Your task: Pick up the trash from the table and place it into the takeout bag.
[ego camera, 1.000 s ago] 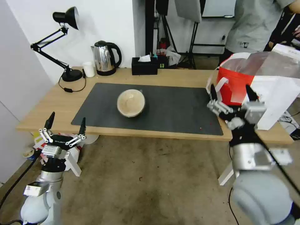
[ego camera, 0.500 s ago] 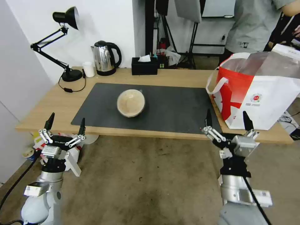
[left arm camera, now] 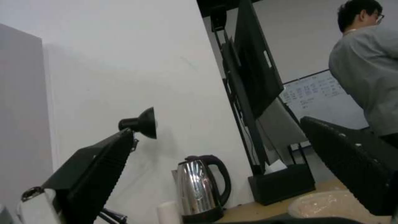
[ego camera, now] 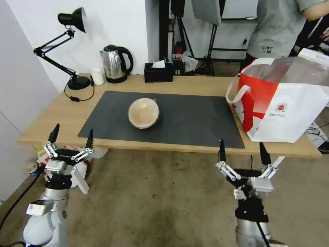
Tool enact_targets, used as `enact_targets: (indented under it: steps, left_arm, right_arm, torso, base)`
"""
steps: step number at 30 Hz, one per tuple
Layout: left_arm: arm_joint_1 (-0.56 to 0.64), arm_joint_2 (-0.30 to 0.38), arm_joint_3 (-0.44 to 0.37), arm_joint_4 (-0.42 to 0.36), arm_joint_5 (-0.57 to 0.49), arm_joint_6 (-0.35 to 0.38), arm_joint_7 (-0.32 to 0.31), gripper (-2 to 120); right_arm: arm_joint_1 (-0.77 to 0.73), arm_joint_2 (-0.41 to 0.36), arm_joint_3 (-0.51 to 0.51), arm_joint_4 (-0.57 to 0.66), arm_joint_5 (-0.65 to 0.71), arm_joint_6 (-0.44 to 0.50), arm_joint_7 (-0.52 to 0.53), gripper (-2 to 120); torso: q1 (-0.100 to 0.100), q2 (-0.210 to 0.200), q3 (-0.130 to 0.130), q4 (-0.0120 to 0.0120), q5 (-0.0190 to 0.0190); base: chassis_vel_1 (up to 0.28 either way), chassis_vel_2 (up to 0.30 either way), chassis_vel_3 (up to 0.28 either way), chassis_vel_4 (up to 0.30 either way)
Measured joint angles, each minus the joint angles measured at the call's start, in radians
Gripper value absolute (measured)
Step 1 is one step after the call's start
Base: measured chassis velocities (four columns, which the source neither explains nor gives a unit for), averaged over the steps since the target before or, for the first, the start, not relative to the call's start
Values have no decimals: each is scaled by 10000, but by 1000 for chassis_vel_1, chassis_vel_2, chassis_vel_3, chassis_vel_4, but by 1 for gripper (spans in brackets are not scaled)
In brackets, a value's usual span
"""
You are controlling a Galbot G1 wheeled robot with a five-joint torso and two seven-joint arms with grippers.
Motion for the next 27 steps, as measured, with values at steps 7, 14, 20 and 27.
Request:
enact_targets:
  steps: [7, 14, 20, 27]
  left_arm:
    - [16, -1, -41, 20, 0, -38, 8, 100]
    - [40, 0, -98, 20, -17, -58, 12, 100]
    - [45, 1, -118, 1, -27, -59, 16, 100]
    - [53, 1, -123, -14, -38, -59, 21, 100]
  right_arm:
    - [-56, 17, -130, -120, -299, 187, 53, 100]
    - [-20, -4, -240, -86, -397, 185, 55, 100]
    - [-48, -24, -266, -2, -444, 181, 52, 100]
    - [-98, -26, -373, 77, -506, 177, 36, 100]
  torso:
    - [1, 0, 1, 0, 0]
    - [0, 0, 1, 0, 0]
    - [1, 0, 1, 0, 1]
    - [1, 0, 1, 0, 1]
  base:
    - [0, 0, 0, 0]
    - [0, 0, 0, 0]
    - [0, 0, 0, 0]
    - [0, 0, 0, 0]
